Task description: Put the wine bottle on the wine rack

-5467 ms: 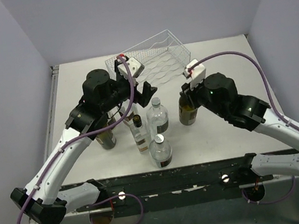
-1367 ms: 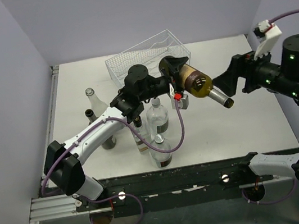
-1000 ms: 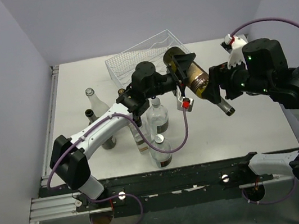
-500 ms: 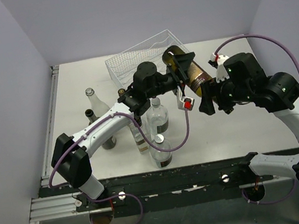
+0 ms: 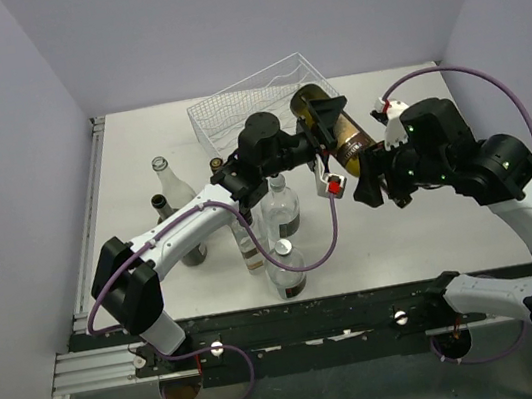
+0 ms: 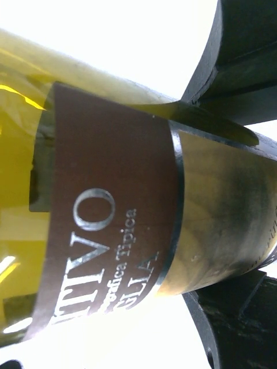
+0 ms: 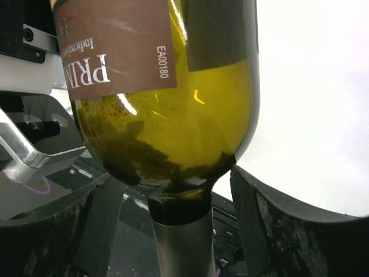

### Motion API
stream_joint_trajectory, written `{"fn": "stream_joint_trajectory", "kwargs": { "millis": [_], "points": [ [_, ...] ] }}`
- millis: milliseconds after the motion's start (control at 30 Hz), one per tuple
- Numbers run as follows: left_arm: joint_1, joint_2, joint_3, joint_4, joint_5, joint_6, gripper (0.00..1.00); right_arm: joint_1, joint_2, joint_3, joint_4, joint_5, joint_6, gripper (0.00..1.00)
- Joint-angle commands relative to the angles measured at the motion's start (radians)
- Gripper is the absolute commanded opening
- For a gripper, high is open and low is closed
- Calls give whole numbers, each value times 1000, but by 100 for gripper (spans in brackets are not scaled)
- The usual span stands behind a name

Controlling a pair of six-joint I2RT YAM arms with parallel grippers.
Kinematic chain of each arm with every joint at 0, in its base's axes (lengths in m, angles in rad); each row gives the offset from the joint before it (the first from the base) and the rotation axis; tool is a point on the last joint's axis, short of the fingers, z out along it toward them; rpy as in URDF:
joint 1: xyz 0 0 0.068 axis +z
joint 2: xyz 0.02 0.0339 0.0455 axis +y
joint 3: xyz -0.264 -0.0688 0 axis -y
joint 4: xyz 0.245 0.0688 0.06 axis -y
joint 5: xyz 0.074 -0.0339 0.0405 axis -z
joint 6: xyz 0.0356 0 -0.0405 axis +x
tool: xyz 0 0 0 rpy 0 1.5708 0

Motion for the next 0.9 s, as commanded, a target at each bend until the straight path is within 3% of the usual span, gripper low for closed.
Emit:
{"fn": "stream_joint_trajectory", "kwargs": {
  "millis": [0,67,233,333,467,567,633,667,867],
  "points": [
    [-6,-45,60,74,21,-70,0,2,-17,-25,4,-15,3,83],
    [-6,-45,65,64,25,-77,0,2,-25,-35,10,-20,6,78],
    [-6,-42,74,60,19,-104,0,2,-37,-51,18,-12,21,33],
    [-6,-53,59,70,21,-116,0,2,-42,-50,21,5,24,1],
    [-6,-86,30,64,35,-114,2,1,-71,-45,76,0,3,1],
    [-7,-114,-33,127,56,-111,46,2,-79,-16,107,24,1,1],
    [-7,-122,-82,203,58,-105,61,4,-77,13,127,70,7,1],
    [-9,-126,-113,251,53,-104,99,2,-77,25,137,93,12,1],
    [-20,-184,-263,452,53,-130,99,2,-79,99,206,245,61,0]
  ]
}}
